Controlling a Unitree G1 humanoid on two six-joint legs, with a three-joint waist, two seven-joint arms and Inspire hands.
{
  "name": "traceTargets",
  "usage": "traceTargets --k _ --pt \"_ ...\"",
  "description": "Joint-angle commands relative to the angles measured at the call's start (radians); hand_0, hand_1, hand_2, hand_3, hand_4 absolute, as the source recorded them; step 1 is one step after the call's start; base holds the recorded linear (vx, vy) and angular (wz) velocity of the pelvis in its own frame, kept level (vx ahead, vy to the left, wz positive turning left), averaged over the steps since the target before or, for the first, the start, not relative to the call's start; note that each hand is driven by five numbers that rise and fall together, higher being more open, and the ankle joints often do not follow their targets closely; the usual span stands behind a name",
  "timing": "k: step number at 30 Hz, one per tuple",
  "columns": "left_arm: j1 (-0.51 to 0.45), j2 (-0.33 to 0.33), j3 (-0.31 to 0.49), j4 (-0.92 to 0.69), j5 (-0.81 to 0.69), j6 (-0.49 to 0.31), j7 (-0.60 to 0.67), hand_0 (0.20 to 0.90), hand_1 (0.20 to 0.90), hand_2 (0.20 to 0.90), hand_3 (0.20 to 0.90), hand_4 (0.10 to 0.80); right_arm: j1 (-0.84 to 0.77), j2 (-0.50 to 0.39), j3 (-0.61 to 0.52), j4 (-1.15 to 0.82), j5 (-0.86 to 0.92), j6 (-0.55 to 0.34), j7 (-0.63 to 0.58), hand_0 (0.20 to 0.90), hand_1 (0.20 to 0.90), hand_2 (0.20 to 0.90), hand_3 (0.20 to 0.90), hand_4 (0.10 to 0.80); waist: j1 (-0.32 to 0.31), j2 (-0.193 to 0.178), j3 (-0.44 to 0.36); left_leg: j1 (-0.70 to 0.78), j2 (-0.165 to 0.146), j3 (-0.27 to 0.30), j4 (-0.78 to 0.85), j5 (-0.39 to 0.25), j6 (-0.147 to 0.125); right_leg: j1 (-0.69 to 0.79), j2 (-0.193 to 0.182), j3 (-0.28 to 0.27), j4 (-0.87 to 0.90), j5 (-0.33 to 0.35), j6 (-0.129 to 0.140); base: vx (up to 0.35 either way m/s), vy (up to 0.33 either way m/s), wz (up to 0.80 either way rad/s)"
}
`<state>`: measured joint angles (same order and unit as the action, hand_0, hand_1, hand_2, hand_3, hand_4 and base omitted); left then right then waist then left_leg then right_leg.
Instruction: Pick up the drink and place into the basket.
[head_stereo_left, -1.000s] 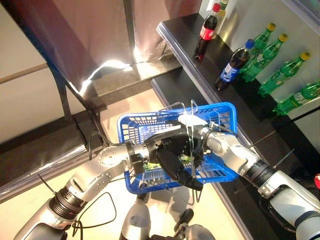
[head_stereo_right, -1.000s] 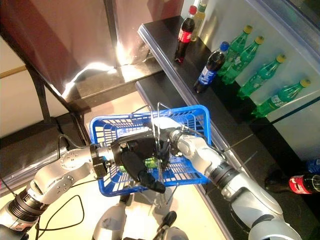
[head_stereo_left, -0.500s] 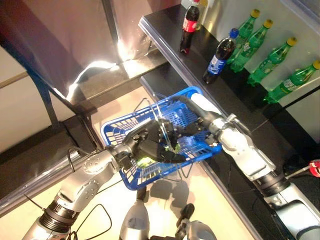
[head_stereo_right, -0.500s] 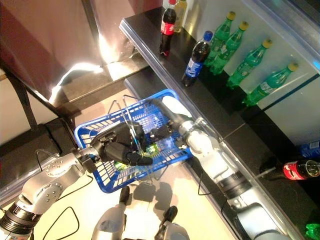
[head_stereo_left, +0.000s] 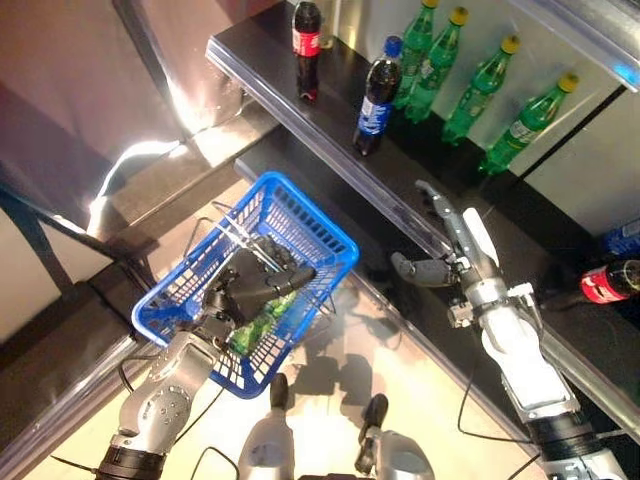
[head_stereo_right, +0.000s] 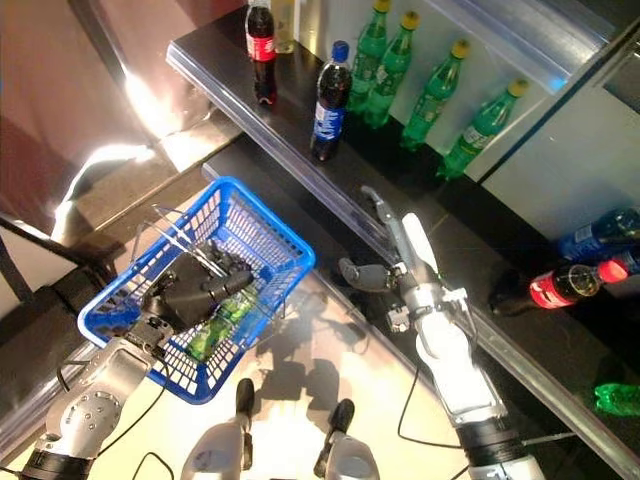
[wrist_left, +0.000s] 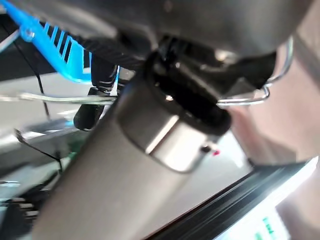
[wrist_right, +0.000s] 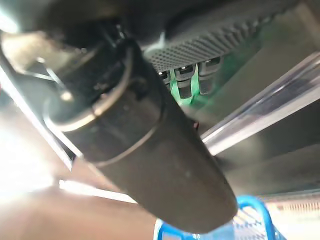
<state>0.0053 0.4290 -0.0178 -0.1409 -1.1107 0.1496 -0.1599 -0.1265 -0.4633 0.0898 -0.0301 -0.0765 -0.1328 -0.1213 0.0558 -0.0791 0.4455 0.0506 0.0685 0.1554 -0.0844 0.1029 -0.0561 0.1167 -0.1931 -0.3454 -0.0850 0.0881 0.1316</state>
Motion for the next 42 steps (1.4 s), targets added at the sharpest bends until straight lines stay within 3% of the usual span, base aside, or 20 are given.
traceTargets --k 1,9,17,21,27,42 --pt "-0.09 -0.111 0.05 -0.096 -0.155 -0.258 -0.148 0.3 0.3 0.3 0.2 0.1 0.13 -0.01 -0.035 0.024 0.067 -0.166 -0.113 0.9 0.9 0.9 0.9 0.8 -0.052 0.056 -0.403 0.023 0.038 0.027 -0.003 -0.063 -0.024 0.008 -0.033 0.027 -0.002 0.001 0.06 -0.002 -0.019 -0.05" --pt "-0.003 -0.127 0.127 0.08 -0.115 -0.263 -0.184 0.3 0.3 0.3 0.2 0.1 0.26 0.056 -0.167 0.127 0.169 -0.227 -0.178 0.9 0.9 0.9 0.9 0.8 -0.115 0.057 -0.402 0.05 0.035 0.066 -0.003 -0.091 -0.013 -0.016 -0.024 0.103 -0.002 0.007 0.058 0.009 -0.013 -0.28" --pt "0.018 -0.147 0.235 0.457 -0.043 -0.253 -0.228 0.3 0.3 0.3 0.2 0.1 0.287 0.136 -0.255 0.384 0.317 -0.25 -0.147 0.9 0.9 0.9 0.9 0.8 -0.167 0.063 -0.401 0.073 0.04 0.117 -0.003 -0.107 -0.013 -0.039 -0.02 0.157 -0.002 0.016 0.061 0.007 0.003 -0.34" --pt "-0.02 -0.141 0.227 0.672 -0.009 -0.255 -0.185 0.3 0.3 0.3 0.2 0.1 0.265 0.145 -0.253 0.538 0.366 -0.22 -0.169 0.9 0.9 0.9 0.9 0.8 -0.183 0.067 -0.404 0.083 0.048 0.136 -0.003 -0.113 -0.018 -0.042 -0.016 0.171 -0.002 0.017 0.061 0.018 -0.004 -0.23" --pt "-0.036 -0.142 0.212 0.941 0.018 -0.272 -0.168 0.3 0.3 0.3 0.2 0.1 0.246 0.152 -0.256 0.79 0.438 -0.23 -0.107 0.9 0.9 0.9 0.9 0.8 -0.191 0.068 -0.41 0.091 0.056 0.155 -0.003 -0.115 -0.021 -0.041 -0.01 0.174 -0.002 0.013 0.055 0.019 -0.026 -0.1" --pt "-0.045 -0.131 0.197 1.328 0.129 -0.257 -0.189 0.3 0.3 0.3 0.2 0.1 0.179 0.141 -0.213 1.2 0.437 -0.222 0.02 0.9 0.9 0.9 0.9 0.8 -0.186 0.07 -0.413 0.107 0.061 0.169 -0.003 -0.126 -0.016 -0.024 0.003 0.167 -0.002 -0.009 0.043 0.004 -0.003 -0.06"
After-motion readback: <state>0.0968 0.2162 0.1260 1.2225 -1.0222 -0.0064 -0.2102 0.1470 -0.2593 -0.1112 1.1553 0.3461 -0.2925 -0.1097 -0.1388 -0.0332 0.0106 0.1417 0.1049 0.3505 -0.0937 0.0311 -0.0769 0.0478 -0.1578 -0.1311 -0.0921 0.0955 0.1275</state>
